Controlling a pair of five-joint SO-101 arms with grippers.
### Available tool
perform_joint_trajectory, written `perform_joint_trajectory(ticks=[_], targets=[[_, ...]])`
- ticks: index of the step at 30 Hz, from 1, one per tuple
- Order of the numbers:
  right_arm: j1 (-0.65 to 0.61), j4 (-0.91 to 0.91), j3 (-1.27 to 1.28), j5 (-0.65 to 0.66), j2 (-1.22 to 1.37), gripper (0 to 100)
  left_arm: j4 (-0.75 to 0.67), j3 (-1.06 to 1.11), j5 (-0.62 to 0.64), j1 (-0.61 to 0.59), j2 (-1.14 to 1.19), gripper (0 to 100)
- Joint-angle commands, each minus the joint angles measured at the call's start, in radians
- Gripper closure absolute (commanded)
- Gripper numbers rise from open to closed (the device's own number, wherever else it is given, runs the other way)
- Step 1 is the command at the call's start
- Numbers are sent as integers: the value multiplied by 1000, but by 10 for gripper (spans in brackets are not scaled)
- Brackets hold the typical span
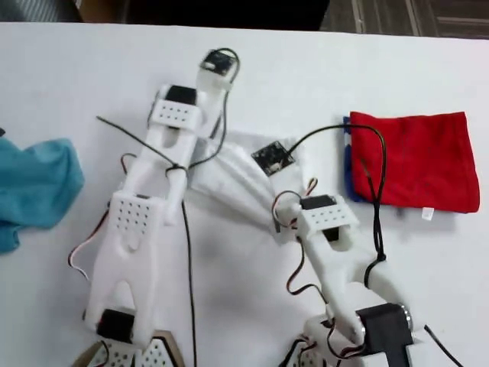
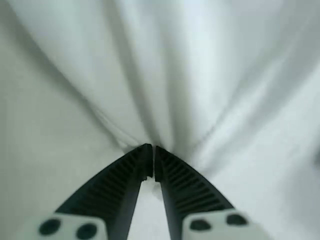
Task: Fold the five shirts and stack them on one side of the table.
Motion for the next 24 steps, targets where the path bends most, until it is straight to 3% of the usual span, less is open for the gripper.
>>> perform_joint_trajectory(ticks=[1, 8, 12, 16, 20, 24], targets=[[8, 19, -44, 34, -12, 975, 87, -120, 12, -18, -15, 974], [12, 185, -281, 75, -170, 968, 321, -337, -40, 11, -8, 974], [38, 220, -433, 75, -188, 857, 445, -395, -74, 15, -9, 974], [50, 199, -529, 83, -27, 714, 443, -390, -69, -60, -17, 974], [68, 234, -681, 75, 240, 701, 445, -406, -100, -140, -17, 974], [70, 400, -873, 18, 418, 701, 445, -403, -127, -204, -17, 974]])
